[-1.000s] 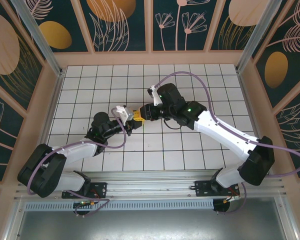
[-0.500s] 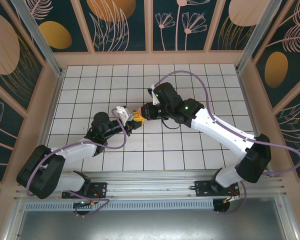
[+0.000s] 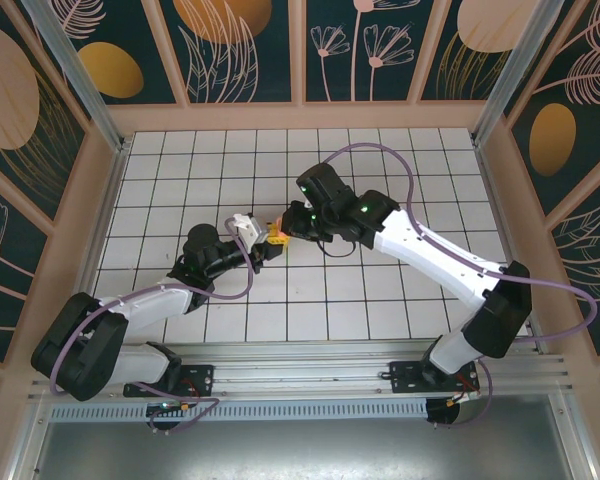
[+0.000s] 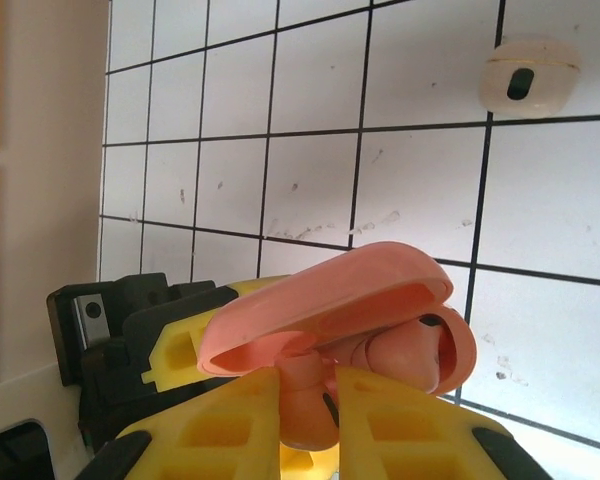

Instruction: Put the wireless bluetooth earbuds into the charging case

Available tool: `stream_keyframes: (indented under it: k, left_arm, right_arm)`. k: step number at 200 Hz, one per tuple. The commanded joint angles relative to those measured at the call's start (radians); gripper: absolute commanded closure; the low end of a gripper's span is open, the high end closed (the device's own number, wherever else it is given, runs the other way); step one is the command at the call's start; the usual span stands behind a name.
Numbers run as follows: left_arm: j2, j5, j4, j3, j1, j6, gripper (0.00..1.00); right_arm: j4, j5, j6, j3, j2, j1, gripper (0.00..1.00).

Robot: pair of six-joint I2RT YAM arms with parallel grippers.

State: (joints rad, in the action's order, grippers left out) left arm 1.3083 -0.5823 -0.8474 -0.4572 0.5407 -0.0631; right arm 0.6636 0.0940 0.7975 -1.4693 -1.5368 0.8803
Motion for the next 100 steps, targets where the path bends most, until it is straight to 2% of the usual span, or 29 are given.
stream_keyframes:
  k: [1,50,77,100]
  left_arm:
    - [-0.041,0.010,-0.022,-0.010,0.000,-0.035,1.00]
    - [-0.049,0.013,-0.007,-0.003,0.001,-0.045,1.00]
    - [-0.047,0.013,-0.008,-0.001,0.000,-0.044,1.00]
    - [-0.043,0.006,-0.017,-0.002,0.000,-0.039,1.00]
  right_arm:
    - [0.079,-0.031,0.059,-0.034,-0.015,0.015,0.82]
    - [0.060,-0.058,0.015,-0.059,0.030,0.013,0.67]
    - [0.044,-0.072,-0.008,-0.057,0.071,0.013,0.62]
    - [0.017,-0.073,-0.033,-0.050,0.104,0.013,0.62]
